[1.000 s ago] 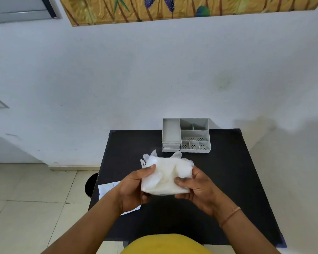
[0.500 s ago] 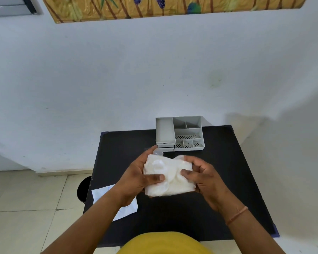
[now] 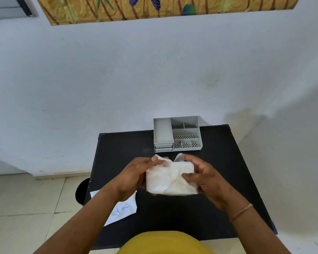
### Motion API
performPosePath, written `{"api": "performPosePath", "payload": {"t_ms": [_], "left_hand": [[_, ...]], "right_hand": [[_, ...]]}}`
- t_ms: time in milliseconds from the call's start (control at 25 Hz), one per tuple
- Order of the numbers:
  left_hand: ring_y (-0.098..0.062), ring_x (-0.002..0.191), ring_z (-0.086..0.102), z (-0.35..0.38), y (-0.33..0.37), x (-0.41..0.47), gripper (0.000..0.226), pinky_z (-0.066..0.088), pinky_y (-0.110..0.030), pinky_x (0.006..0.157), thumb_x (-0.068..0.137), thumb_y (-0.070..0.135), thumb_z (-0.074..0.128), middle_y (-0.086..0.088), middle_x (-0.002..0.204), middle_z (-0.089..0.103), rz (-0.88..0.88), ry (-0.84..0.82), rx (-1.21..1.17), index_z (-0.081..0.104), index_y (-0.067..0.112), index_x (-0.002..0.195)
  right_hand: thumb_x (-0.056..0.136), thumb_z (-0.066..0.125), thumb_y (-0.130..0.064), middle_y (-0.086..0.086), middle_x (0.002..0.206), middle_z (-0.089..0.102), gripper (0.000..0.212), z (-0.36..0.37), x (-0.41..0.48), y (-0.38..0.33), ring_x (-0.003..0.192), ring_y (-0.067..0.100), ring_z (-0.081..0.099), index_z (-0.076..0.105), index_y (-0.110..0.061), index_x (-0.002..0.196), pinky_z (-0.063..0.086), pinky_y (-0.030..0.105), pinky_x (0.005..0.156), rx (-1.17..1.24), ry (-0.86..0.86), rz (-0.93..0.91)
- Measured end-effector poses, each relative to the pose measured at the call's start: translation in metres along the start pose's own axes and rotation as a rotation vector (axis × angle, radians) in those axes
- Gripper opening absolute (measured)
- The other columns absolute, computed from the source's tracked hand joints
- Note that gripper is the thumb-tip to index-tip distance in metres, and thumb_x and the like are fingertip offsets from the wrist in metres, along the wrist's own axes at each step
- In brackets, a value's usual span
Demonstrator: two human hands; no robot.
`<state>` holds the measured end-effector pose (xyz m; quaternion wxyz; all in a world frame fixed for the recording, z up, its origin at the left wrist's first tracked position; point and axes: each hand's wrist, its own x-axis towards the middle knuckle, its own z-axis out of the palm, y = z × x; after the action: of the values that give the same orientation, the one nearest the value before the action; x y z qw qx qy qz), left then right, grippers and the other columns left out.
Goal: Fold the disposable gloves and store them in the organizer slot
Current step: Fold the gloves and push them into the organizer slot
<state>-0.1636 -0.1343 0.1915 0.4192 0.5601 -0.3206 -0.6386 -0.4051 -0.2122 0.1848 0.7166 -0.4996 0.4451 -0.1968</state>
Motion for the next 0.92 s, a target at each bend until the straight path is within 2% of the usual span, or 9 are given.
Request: {"api": "performPosePath", "payload": {"t_ms": [120, 240, 320, 400, 520, 600, 720, 840, 920], "left_hand": [[-0.040, 0.111, 0.076, 0.002, 0.002, 0.000, 0.065, 0.065, -0.058, 0.082, 0.101, 0.058, 0.050, -0.014, 0.136, 0.075, -0.088, -0.026, -0.113, 0.081, 0.006, 0.125], [-0.037, 0.106, 0.078, 0.010, 0.001, -0.001, 0.046, 0.067, -0.054, 0.075, 0.108, 0.036, 0.048, -0.008, 0.134, 0.077, -0.052, -0.034, -0.094, 0.083, 0.009, 0.122], [-0.032, 0.108, 0.077, 0.019, -0.001, 0.002, 0.032, 0.066, -0.044, 0.071, 0.108, 0.013, 0.055, -0.005, 0.132, 0.078, -0.015, 0.001, 0.007, 0.083, 0.012, 0.123], [-0.024, 0.110, 0.078, 0.033, -0.006, 0.004, 0.030, 0.065, -0.036, 0.077, 0.106, 0.003, 0.061, 0.001, 0.126, 0.082, 0.025, 0.070, 0.110, 0.083, 0.015, 0.122], [-0.017, 0.109, 0.080, 0.049, -0.014, 0.007, 0.030, 0.064, -0.027, 0.082, 0.100, -0.001, 0.071, 0.004, 0.124, 0.083, 0.096, 0.140, 0.108, 0.083, 0.014, 0.123], [-0.016, 0.116, 0.077, 0.056, -0.019, 0.007, 0.032, 0.065, -0.031, 0.091, 0.097, -0.004, 0.072, 0.006, 0.128, 0.082, 0.151, 0.139, 0.102, 0.083, 0.012, 0.123], [-0.017, 0.131, 0.070, 0.071, -0.027, 0.009, 0.034, 0.061, -0.038, 0.104, 0.097, -0.010, 0.069, 0.004, 0.142, 0.075, 0.214, 0.073, 0.067, 0.080, 0.004, 0.126], [-0.017, 0.138, 0.065, 0.090, -0.034, 0.007, 0.034, 0.061, -0.034, 0.102, 0.097, -0.015, 0.065, 0.000, 0.145, 0.073, 0.249, 0.019, -0.012, 0.077, -0.002, 0.126], [-0.018, 0.141, 0.063, 0.098, -0.037, 0.006, 0.034, 0.060, -0.035, 0.105, 0.097, -0.015, 0.065, -0.001, 0.147, 0.072, 0.263, 0.000, -0.012, 0.077, -0.003, 0.127]], "right_hand": [[0.100, 0.064, -0.001, -0.005, 0.118, 0.073, 0.036, -0.008, -0.005, -0.004, 0.100, 0.016, 0.069, 0.083, -0.030, 0.111, 0.064, 0.026, 0.076, -0.168, -0.011, -0.009], [0.101, 0.066, -0.007, -0.011, 0.106, 0.075, 0.026, -0.016, -0.007, -0.004, 0.092, 0.009, 0.071, 0.087, -0.022, 0.104, 0.058, 0.018, 0.069, -0.246, -0.021, -0.033], [0.101, 0.067, -0.013, -0.013, 0.098, 0.079, 0.021, -0.021, -0.010, -0.005, 0.085, 0.002, 0.074, 0.087, -0.019, 0.103, 0.060, 0.021, 0.067, -0.220, -0.044, -0.033], [0.103, 0.065, -0.020, -0.013, 0.096, 0.080, 0.022, -0.025, -0.013, -0.005, 0.083, 0.006, 0.076, 0.087, -0.016, 0.102, 0.062, 0.026, 0.068, -0.182, -0.042, -0.021], [0.101, 0.070, -0.018, -0.003, 0.105, 0.082, 0.017, -0.033, -0.012, 0.003, 0.103, 0.023, 0.076, 0.086, -0.022, 0.106, 0.063, 0.031, 0.083, -0.141, 0.080, -0.073], [0.095, 0.076, -0.008, 0.001, 0.110, 0.082, 0.038, -0.039, -0.011, 0.010, 0.110, 0.029, 0.076, 0.076, -0.031, 0.125, 0.065, 0.039, 0.091, -0.078, 0.118, -0.103], [0.087, 0.082, -0.006, 0.000, 0.113, 0.083, 0.075, -0.056, -0.014, 0.017, 0.106, 0.024, 0.079, 0.050, -0.041, 0.145, 0.065, 0.049, 0.092, 0.033, 0.111, -0.031], [0.088, 0.079, -0.018, 0.012, 0.127, 0.078, 0.057, -0.076, -0.019, 0.019, 0.119, 0.036, 0.074, 0.063, -0.015, 0.142, 0.055, 0.059, 0.106, 0.326, -0.042, 0.175], [0.094, 0.070, -0.029, 0.020, 0.137, 0.072, 0.045, -0.084, -0.026, 0.022, 0.130, 0.041, 0.065, 0.073, -0.009, 0.134, 0.043, 0.061, 0.118, 0.446, -0.171, 0.274]]}}
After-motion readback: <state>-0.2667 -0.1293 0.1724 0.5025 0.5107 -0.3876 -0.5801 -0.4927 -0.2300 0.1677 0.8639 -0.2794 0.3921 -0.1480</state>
